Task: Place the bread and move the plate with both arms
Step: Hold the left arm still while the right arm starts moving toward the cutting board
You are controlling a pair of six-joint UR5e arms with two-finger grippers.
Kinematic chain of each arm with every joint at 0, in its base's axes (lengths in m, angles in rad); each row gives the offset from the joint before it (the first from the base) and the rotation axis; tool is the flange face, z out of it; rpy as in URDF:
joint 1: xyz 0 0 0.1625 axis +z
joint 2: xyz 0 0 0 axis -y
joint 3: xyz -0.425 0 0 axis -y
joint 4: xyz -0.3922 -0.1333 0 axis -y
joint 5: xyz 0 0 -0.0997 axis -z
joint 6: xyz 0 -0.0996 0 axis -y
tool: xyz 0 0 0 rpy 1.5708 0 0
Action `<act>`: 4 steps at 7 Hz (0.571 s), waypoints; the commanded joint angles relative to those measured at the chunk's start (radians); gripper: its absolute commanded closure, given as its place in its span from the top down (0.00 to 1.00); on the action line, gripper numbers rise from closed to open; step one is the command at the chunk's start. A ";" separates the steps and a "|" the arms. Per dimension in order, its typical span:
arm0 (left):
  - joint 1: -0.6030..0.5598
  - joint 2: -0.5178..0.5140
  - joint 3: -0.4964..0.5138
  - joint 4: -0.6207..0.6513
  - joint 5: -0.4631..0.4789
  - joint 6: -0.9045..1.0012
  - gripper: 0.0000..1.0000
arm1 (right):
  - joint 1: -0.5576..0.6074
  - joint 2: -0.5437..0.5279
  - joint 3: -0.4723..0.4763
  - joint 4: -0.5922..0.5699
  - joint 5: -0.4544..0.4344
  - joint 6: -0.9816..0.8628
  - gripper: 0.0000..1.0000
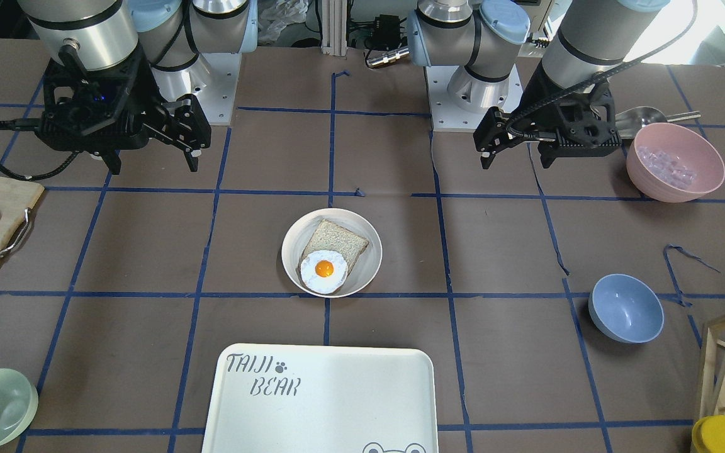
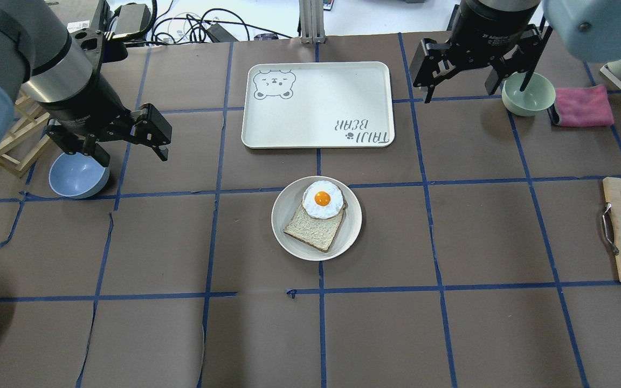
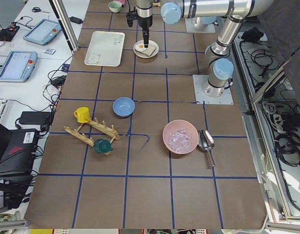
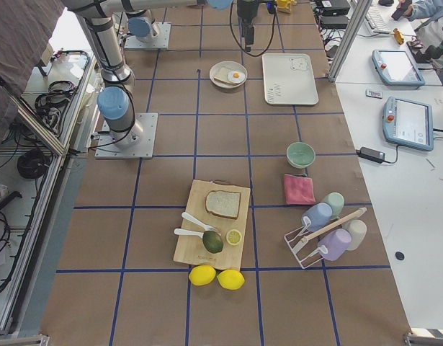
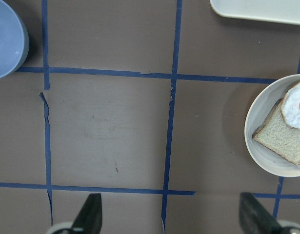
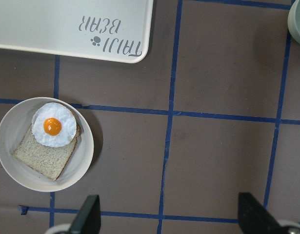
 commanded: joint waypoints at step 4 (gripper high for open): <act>0.000 0.000 -0.001 -0.002 0.000 0.000 1.00 | -0.001 -0.001 0.022 0.031 -0.002 0.014 1.00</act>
